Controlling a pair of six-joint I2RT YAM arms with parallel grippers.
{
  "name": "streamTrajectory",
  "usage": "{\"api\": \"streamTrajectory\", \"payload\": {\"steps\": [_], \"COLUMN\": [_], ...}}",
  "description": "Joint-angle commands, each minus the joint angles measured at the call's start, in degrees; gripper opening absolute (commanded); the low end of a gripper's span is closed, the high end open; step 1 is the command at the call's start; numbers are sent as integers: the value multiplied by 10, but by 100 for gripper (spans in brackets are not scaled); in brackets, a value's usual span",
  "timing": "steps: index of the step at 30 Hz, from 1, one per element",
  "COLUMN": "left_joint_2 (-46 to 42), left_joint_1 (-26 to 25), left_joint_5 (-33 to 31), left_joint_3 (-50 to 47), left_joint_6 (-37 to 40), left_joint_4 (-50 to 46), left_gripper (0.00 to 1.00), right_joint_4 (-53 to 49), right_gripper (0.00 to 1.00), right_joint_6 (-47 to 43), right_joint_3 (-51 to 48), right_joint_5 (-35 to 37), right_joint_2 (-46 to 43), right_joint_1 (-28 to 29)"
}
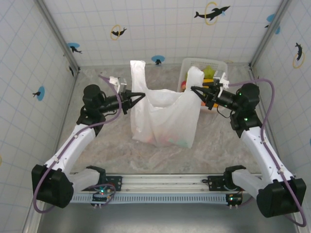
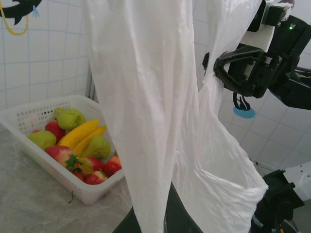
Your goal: Place the fake fruits into the plastic bag and tie a complex knot
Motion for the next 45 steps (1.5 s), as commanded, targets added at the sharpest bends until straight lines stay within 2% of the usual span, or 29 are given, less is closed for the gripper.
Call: {"api": "streamTrajectory", "payload": {"steps": [1,5,10,17,22,32,36,39,42,45], "left_joint_2": [5,6,4,-18,-37,-67,-67,-64,-60,-54], "left_joint_1": [-3,-4,-4,-4,-1,6,6,6,5,-5], "left_joint_5": [15,11,10,-5,-49,-110,-116,-94,-70,-52], "left_joint_3": [-10,-13,-8,-8,-6,-72,-94,-91,-79,-64], "left_joint_6": [-16,-14,-7,14,28,-22,-39,-45,-43,-31], "left_joint_4": [50,50,40,7,-34,31,57,72,78,79], "left_gripper": [0,0,0,0,0,0,0,0,0,0], "right_joint_4": [52,40,34,38,55,47,95,127,102,50], "right_gripper": [22,21,1,1,1,0,0,5,13,31], "right_joint_6": [7,-9,-4,7,23,81,120,137,102,61], "right_joint_3": [-20,-23,37,88,45,-29,-65,-72,-63,-48], "right_joint_5": [0,25,9,-2,21,60,55,25,5,-9], "right_joint_2": [-12,-18,-3,8,-19,-64,-67,-66,-74,-82], "right_joint_1": [26,40,41,41,23,-87,-113,-103,-72,-55]}}
